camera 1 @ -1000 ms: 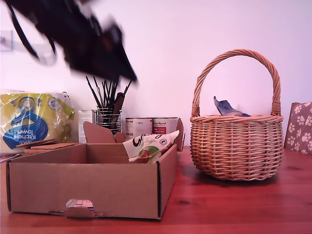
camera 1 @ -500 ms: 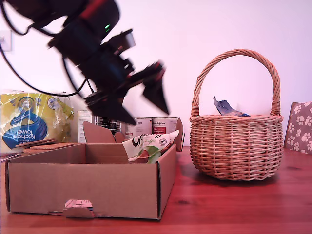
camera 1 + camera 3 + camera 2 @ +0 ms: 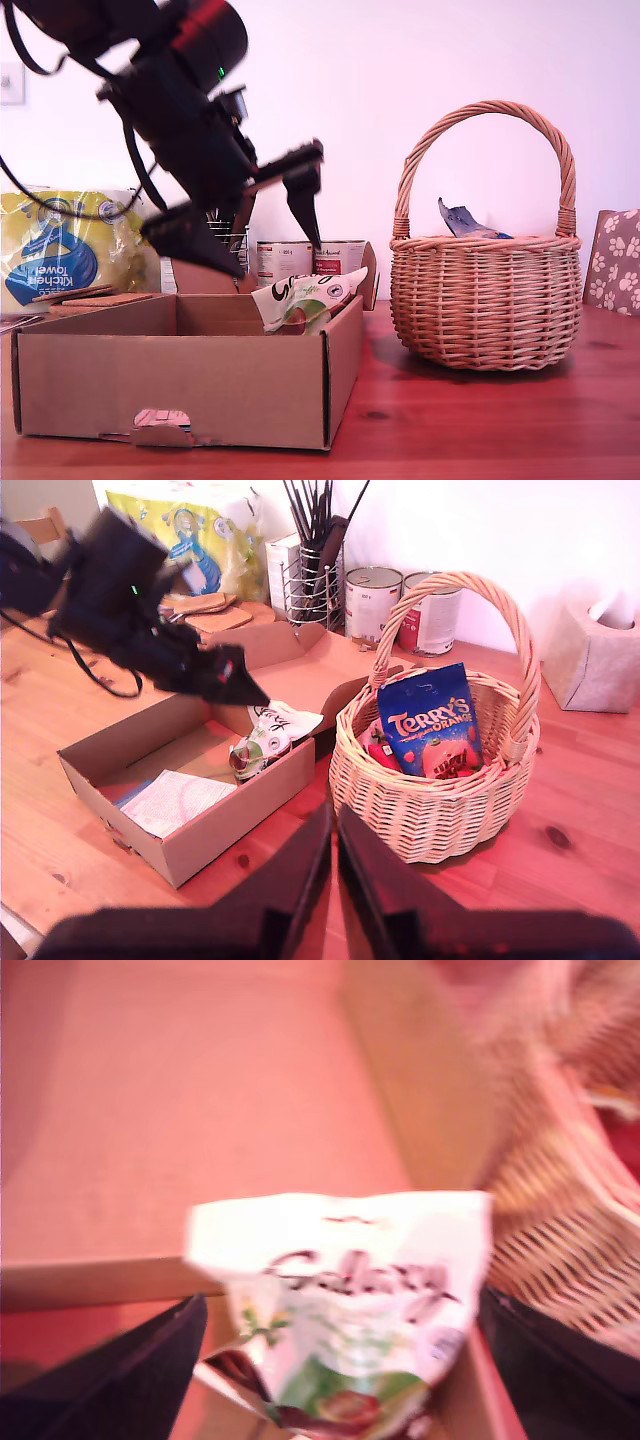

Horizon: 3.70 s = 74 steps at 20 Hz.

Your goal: Move the bags of Easter eggs from the cardboard box on the left into the woven basket on the right side.

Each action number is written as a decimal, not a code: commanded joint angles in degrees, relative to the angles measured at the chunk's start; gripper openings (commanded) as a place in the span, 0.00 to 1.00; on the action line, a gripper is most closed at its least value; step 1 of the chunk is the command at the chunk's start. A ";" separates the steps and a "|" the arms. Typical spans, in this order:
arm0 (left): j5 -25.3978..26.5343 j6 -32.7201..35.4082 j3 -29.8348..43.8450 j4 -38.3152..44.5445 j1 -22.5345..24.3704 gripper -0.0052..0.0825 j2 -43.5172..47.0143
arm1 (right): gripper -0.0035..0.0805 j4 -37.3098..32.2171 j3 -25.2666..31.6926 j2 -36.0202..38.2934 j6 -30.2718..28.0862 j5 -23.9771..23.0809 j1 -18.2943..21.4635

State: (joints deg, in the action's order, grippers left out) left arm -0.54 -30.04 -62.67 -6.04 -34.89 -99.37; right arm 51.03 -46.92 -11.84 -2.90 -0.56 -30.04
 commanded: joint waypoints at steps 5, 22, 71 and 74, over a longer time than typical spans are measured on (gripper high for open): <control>-0.94 -2.12 -2.67 0.02 -0.35 0.96 -6.97 | 0.03 -0.63 0.48 0.11 -0.15 0.24 0.09; -3.61 6.58 -5.73 -2.58 -0.42 0.57 -14.19 | 0.03 -1.49 0.48 0.11 -0.20 0.61 0.07; -5.79 28.70 -20.24 34.86 -12.90 0.26 -27.71 | 0.03 1.36 0.35 0.11 5.81 -8.39 0.04; -5.81 29.03 -20.57 28.44 -12.92 0.26 -27.71 | 0.03 0.61 0.35 0.11 5.79 -8.41 0.07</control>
State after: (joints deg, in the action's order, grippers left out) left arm -6.35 -1.50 -85.03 24.67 -47.62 -124.86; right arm 52.29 -46.92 -11.84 2.81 -9.15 -30.06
